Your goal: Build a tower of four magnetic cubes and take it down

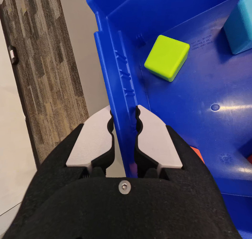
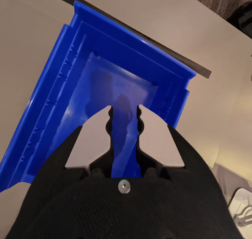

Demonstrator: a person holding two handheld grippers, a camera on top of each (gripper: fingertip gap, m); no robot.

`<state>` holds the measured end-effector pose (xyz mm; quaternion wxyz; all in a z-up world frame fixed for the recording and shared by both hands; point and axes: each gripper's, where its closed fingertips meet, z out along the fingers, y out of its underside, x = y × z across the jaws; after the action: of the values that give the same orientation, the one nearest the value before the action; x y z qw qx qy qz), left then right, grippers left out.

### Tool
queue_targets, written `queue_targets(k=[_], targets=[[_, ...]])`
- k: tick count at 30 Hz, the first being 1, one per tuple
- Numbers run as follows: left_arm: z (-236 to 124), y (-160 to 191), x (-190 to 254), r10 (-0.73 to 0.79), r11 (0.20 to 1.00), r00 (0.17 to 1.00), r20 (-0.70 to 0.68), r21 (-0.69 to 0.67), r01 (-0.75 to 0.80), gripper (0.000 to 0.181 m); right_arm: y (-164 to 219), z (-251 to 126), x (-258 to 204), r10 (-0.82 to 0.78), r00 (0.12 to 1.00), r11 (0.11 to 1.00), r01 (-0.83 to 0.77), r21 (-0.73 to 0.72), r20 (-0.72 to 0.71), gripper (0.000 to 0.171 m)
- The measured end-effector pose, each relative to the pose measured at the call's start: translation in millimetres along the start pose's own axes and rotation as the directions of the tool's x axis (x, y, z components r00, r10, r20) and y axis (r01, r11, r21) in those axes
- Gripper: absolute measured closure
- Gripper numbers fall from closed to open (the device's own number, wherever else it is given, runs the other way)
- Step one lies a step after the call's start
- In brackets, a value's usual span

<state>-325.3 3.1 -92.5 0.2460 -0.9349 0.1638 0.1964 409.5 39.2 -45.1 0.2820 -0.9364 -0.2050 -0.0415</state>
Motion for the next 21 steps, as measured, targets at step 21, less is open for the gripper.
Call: queue_targets(k=[21], targets=[[-110.3,7.4,154.9,0.419,0.903,0.729,-0.542,0.162,-0.398,0.113,6.4,8.7,1.7,-0.020,1.000,0.999,0.020,-0.028,0.003,0.136]])
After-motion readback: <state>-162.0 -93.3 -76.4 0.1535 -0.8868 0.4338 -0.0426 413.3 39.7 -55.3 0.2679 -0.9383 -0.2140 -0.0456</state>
